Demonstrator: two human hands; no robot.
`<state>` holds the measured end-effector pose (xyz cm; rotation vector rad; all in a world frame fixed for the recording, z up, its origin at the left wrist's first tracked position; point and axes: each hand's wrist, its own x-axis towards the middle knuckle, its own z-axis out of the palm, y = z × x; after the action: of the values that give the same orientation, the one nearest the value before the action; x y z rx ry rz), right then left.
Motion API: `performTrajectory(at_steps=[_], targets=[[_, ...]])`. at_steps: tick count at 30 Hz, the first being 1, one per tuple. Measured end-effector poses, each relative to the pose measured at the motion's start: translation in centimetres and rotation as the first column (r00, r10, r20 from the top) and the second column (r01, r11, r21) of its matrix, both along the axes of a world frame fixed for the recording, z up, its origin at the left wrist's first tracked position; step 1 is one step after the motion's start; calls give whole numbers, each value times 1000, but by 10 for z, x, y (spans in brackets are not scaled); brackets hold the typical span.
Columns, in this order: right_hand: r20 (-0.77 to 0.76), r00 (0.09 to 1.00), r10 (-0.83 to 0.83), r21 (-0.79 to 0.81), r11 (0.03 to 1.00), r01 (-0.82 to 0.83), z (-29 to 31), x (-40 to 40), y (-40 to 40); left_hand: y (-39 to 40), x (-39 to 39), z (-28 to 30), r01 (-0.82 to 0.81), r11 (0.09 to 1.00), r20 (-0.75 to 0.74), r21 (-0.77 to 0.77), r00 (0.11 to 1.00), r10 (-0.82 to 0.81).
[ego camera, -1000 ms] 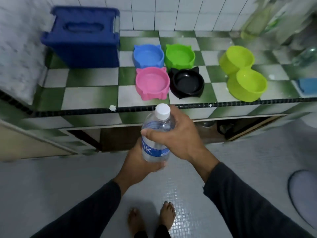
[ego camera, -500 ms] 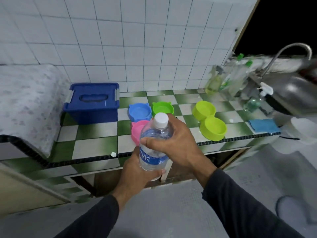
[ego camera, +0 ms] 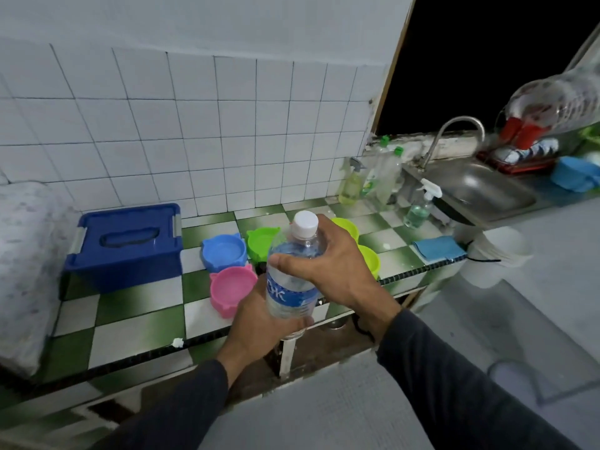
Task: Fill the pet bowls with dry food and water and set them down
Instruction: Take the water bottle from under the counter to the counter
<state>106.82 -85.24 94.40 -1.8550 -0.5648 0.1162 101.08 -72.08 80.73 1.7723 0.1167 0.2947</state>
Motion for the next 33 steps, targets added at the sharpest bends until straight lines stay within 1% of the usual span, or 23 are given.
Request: performTrajectory(at_steps=[7, 16, 24, 28, 33], targets=[[2, 998, -63, -3, 998, 63, 4, 50, -34, -27, 62, -2, 52, 998, -22, 37, 998, -51], [-3, 994, -108, -27, 994, 107, 3, 148, -93, -84, 159, -8, 67, 996, -73, 51, 995, -63], [-36, 994, -102, -35, 994, 100, -10, 230, -137, -130, 234, -11, 120, 993, -111, 13, 987, -118], [-52, 990, -129, -20, 992, 128, -20, 263, -148, -139, 269, -20, 174, 984, -132, -22, 976, -176], [-55, 985, -161, -43, 986, 159, -33, 303, -157, -145, 309, -28, 216, 976, -166, -33, 962, -219]])
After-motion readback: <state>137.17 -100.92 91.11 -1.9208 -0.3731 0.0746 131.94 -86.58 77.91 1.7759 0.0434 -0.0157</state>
